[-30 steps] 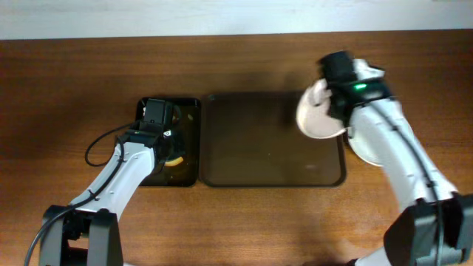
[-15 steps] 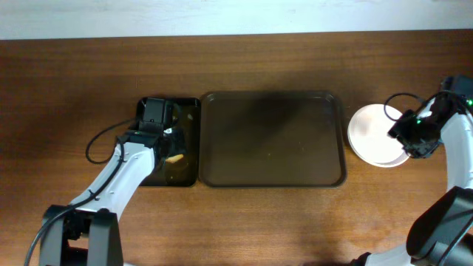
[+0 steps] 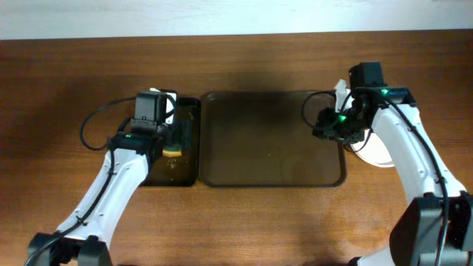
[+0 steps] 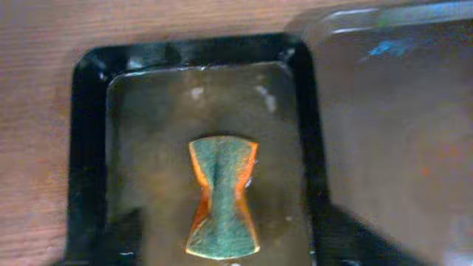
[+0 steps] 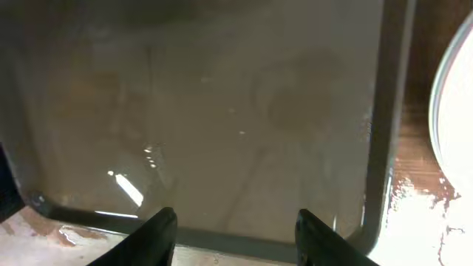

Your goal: Clean dirty plates on tray and stack at the side

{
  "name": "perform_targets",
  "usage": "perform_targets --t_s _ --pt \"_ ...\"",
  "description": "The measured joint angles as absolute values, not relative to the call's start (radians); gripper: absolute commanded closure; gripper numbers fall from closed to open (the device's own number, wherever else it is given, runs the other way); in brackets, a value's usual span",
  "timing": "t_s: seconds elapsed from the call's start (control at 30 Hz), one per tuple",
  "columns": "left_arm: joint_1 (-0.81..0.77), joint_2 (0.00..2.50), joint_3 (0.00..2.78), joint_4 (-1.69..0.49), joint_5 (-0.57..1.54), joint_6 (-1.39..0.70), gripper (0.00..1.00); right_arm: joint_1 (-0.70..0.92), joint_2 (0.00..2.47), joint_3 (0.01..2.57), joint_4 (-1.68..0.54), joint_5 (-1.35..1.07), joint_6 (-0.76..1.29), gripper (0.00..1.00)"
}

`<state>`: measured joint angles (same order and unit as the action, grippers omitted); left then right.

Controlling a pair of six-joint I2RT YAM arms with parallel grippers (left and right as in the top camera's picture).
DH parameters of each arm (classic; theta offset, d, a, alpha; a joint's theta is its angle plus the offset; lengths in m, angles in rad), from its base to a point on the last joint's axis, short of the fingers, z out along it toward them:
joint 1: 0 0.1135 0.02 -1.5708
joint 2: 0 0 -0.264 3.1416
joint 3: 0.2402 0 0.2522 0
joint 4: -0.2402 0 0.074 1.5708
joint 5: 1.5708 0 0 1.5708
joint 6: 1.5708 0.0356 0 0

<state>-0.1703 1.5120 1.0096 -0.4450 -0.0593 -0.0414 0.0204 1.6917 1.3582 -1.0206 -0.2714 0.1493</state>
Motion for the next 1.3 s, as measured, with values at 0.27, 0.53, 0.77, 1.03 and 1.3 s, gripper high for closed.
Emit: perform_targets --t_s 0.27,0.53,0.77,1.03,1.3 --pt "-0.169 1.747 1.012 -0.392 -0.011 -0.065 1.0 0.039 1.644 1.358 -1.025 -0.26 0.149 0.47" --pt "-0.162 1.779 1.04 -0.403 0.061 -0.076 0.84 0.039 1.644 1.358 -1.032 -0.26 0.15 0.48" --pt "-0.161 1.666 1.073 -0.451 -0.058 -0.079 1.0 0.039 1.644 1.358 -1.032 -0.26 0.149 0.48" --pt "-0.16 1.847 1.087 -0.475 -0.064 -0.107 1.0 0.039 1.644 1.358 -1.032 -0.26 0.149 0.48" --pt "-0.147 1.837 1.104 -0.453 0.101 -0.132 0.78 0.039 1.644 1.358 -1.036 -0.26 0.149 0.48"
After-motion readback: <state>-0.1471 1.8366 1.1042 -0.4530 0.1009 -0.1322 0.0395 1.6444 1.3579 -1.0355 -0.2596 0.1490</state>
